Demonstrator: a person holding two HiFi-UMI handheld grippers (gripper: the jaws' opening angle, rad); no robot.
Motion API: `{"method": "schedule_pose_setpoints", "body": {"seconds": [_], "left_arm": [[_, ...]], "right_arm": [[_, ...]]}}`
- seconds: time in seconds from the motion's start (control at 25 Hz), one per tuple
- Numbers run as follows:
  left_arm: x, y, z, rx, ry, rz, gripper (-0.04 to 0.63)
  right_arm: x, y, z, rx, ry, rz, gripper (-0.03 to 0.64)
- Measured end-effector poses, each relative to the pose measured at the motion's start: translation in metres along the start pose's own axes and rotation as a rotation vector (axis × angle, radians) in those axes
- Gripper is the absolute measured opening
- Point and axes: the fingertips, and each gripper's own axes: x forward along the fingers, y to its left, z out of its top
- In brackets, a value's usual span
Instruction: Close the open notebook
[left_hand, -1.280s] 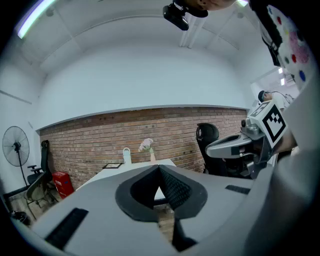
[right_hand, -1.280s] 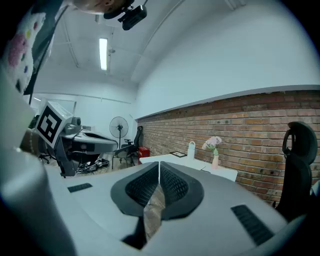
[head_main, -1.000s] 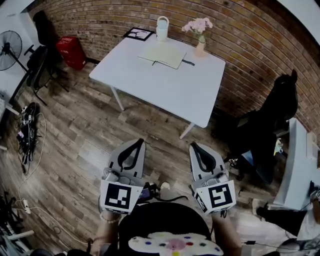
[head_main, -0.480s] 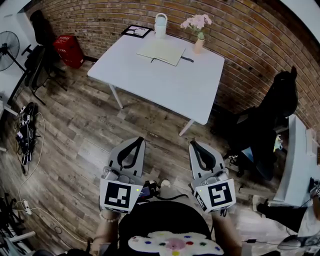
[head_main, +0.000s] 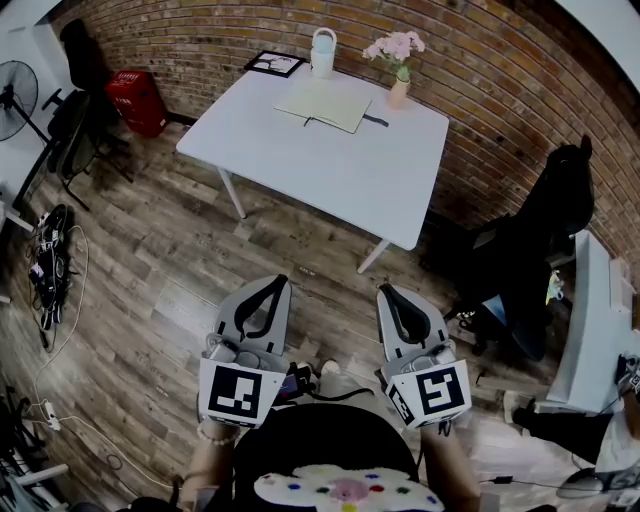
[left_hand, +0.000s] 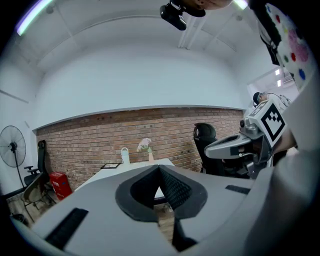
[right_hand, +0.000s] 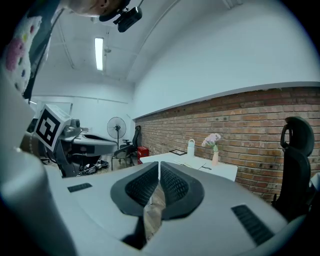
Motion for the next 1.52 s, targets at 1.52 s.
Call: {"method": "schedule_pose_setpoints", "body": {"seconds": [1.52], "left_arm": [[0.037, 0.048, 0.007, 0.041, -0.043, 0.078, 0.017]], "right_arm": [[0.066, -0.016, 0.011, -0.038, -0.038, 0.054, 0.037]]}}
